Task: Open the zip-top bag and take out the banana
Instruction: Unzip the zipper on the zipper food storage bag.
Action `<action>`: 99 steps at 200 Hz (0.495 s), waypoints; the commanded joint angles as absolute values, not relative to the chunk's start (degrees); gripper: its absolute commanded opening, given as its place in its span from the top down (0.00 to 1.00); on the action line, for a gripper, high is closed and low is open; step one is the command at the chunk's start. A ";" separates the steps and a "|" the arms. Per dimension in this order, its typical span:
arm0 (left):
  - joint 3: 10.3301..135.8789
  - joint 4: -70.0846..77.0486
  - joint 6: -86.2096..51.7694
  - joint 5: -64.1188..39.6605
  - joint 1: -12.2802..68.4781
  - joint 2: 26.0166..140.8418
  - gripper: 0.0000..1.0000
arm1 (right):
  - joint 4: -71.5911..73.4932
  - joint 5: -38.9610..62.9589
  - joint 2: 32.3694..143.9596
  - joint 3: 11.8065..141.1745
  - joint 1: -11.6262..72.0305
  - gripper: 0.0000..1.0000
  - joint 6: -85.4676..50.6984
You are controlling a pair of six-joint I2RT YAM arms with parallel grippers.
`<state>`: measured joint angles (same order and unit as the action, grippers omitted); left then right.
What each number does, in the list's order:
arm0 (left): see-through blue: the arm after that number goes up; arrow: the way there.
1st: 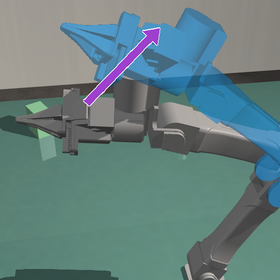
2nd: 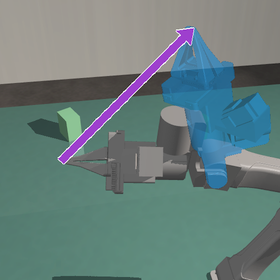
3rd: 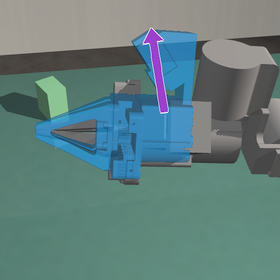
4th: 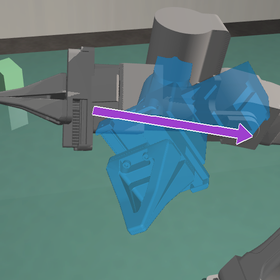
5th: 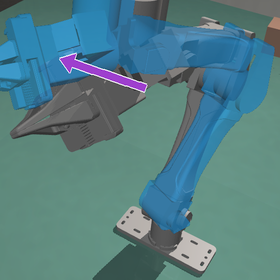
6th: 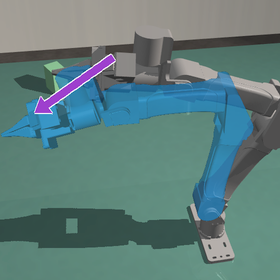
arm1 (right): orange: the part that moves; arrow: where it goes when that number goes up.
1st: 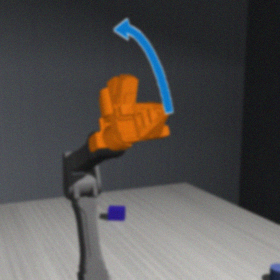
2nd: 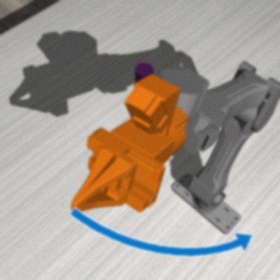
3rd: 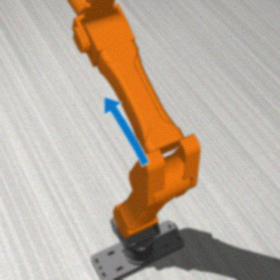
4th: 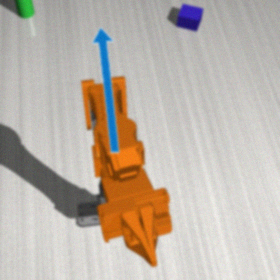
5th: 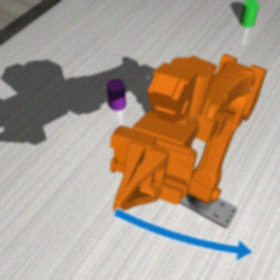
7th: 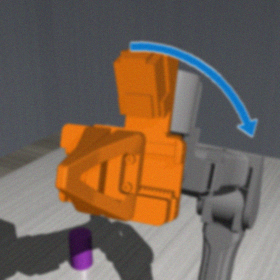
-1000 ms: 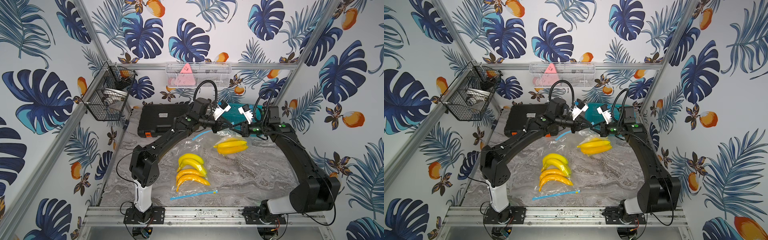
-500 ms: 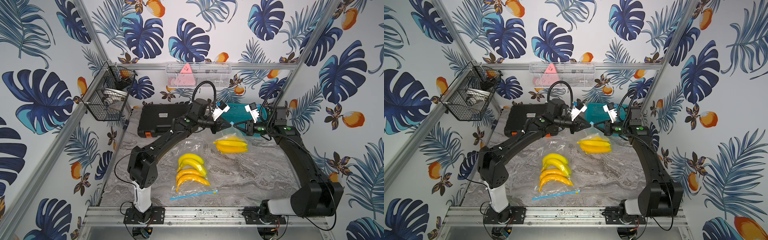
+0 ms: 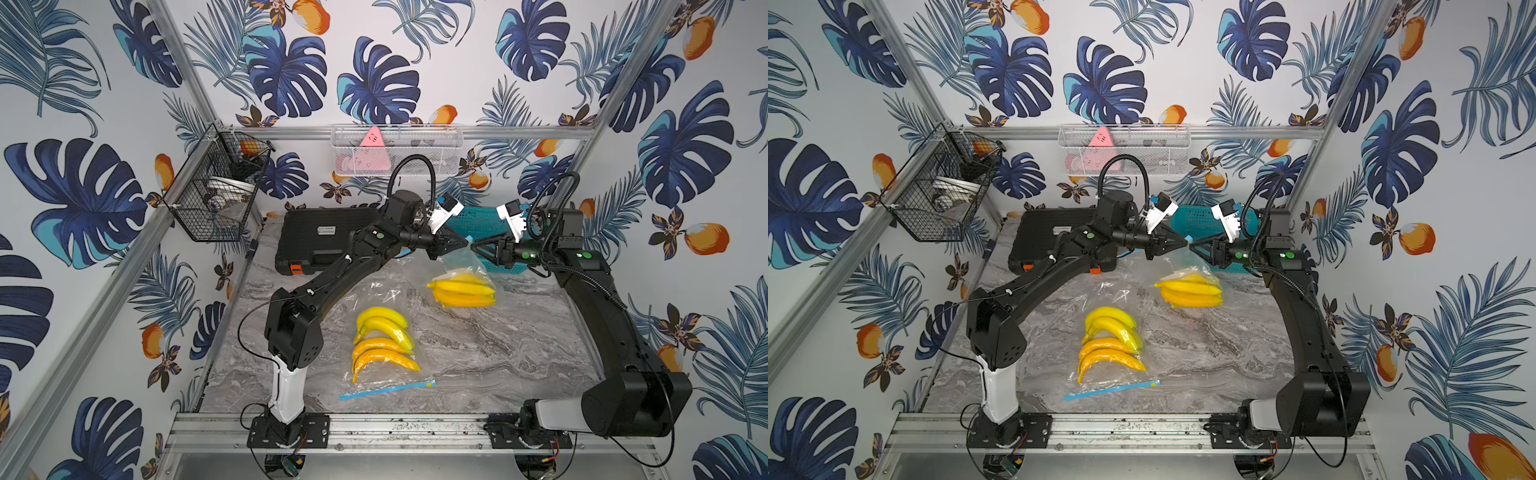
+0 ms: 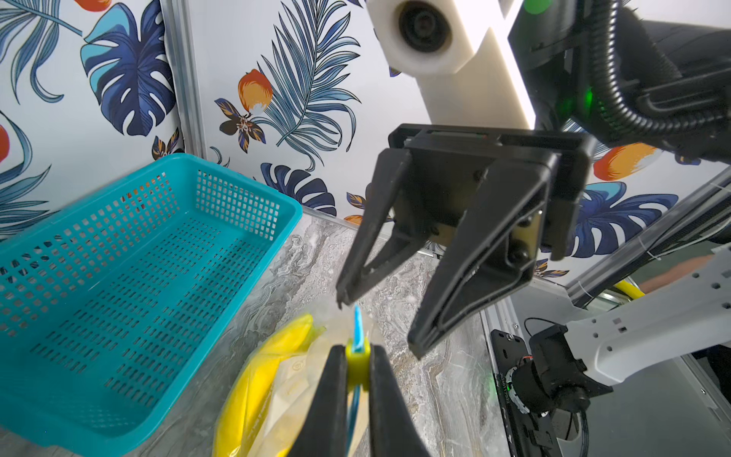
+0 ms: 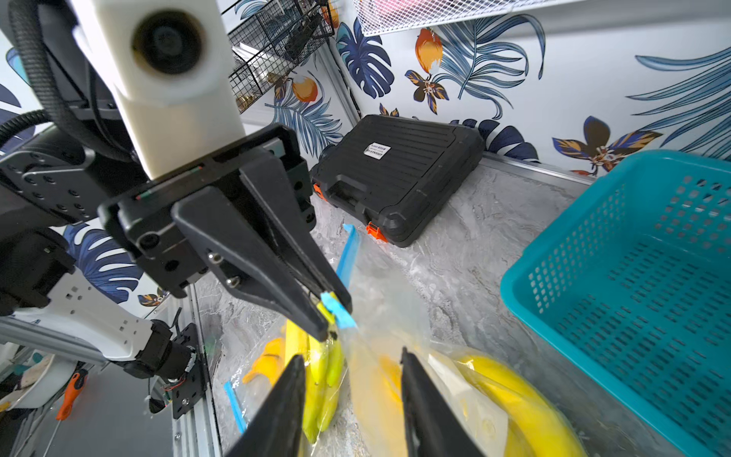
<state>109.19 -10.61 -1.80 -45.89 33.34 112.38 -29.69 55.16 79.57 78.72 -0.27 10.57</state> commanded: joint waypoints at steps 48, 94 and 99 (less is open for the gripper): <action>109.78 -9.54 -2.29 -48.68 33.20 112.24 1.00 | -28.92 60.09 81.96 80.95 -1.56 0.54 12.20; 109.73 -9.23 -2.47 -48.69 33.22 112.39 1.00 | -26.30 63.88 82.27 80.33 -1.54 0.65 9.77; 109.79 -9.24 -2.46 -48.77 33.20 112.41 1.00 | -26.08 64.21 82.28 80.25 -1.52 0.66 9.41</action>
